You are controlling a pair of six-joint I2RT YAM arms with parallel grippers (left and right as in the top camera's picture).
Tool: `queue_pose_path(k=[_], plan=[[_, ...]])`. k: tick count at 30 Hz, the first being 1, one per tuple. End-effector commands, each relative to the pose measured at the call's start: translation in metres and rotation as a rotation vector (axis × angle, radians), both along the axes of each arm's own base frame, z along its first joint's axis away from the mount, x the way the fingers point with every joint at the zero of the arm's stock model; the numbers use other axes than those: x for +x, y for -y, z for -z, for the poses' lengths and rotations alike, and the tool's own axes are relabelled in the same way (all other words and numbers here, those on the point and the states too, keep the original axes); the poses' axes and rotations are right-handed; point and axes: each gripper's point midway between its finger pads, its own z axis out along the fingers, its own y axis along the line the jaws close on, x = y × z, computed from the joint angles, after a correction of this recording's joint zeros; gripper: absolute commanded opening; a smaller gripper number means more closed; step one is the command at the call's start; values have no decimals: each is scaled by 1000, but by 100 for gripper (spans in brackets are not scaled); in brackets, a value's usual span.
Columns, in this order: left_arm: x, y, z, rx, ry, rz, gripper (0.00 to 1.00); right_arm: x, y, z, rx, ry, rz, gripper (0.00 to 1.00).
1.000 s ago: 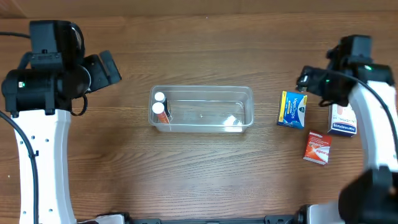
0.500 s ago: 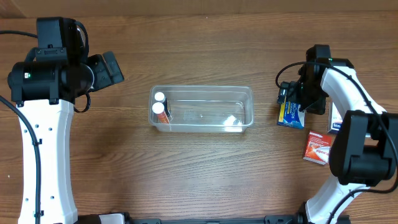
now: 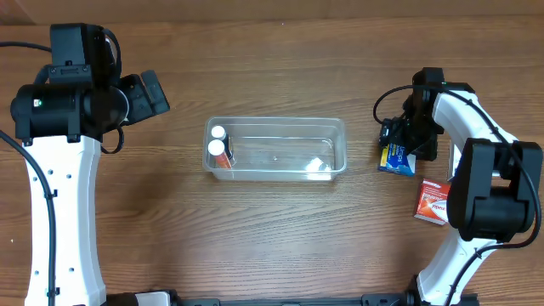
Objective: Pack container
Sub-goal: 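Grasp the blue Vapodrops box with the right gripper, then lower the Vapodrops box into the container's right end and release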
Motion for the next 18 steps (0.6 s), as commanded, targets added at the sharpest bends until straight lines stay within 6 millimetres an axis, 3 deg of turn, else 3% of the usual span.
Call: queue_pose_path(k=[1,4,8,11,13,18], plan=[[1,2,-1,-13,4,0,100,3,3,0,-9,7,0,76],[1,2,-1,-13,4,0,100,3,3,-1,-9,7,0,69],[1,2,-1,-13,4,1,100,4,1,-11,-2,6,4,69],[1,2,-1,-13,4,0,100,15,-2,-47,-2,58,-6,68],[1,2,-1,-13,4,0,100,24,-11,-88,-8,139,-32,68],[1,2,-1,-13,4,1,100,21,-59,-186,-24,386,-165,68]])
